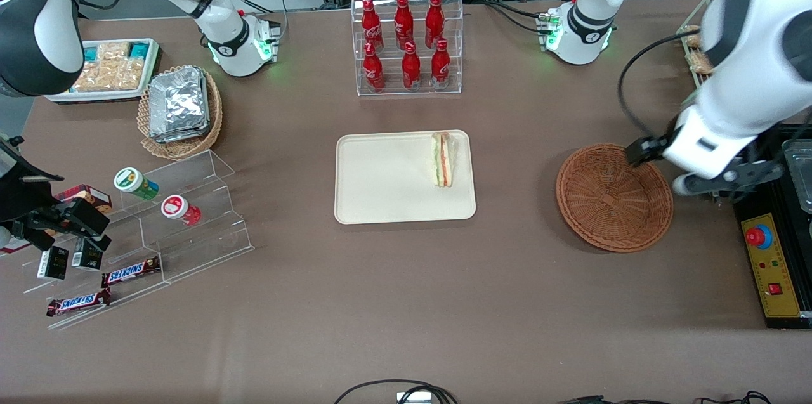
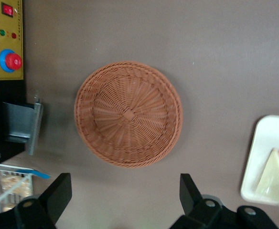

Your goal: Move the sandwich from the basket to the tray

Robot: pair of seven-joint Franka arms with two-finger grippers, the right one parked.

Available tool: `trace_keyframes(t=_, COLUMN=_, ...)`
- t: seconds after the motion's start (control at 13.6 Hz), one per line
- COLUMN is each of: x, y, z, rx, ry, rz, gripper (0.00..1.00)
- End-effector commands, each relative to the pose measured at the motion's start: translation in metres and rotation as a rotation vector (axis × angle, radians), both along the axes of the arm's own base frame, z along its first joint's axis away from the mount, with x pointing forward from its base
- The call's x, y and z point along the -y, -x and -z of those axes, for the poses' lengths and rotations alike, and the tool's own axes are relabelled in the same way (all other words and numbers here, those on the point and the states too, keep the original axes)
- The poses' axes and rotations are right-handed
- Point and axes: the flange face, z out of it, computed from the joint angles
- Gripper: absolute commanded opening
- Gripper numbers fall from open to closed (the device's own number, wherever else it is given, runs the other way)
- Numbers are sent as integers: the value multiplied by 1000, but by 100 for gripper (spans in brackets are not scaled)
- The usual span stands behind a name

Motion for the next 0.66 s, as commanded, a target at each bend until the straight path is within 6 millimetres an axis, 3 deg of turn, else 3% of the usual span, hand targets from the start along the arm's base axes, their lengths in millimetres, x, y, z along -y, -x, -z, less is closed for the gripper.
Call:
trace_keyframes(t=0.0, x=-20, y=18, z=-23, rx=-6, ry=28, rz=102, gripper=100)
trace_keyframes(t=0.29, x=-32, y=30, z=-45, rx=4, ry=107, rz=240, gripper=100)
trace_keyframes(t=0.59, x=-31, y=31, z=-47, rx=7, ry=108, rz=241, gripper=100)
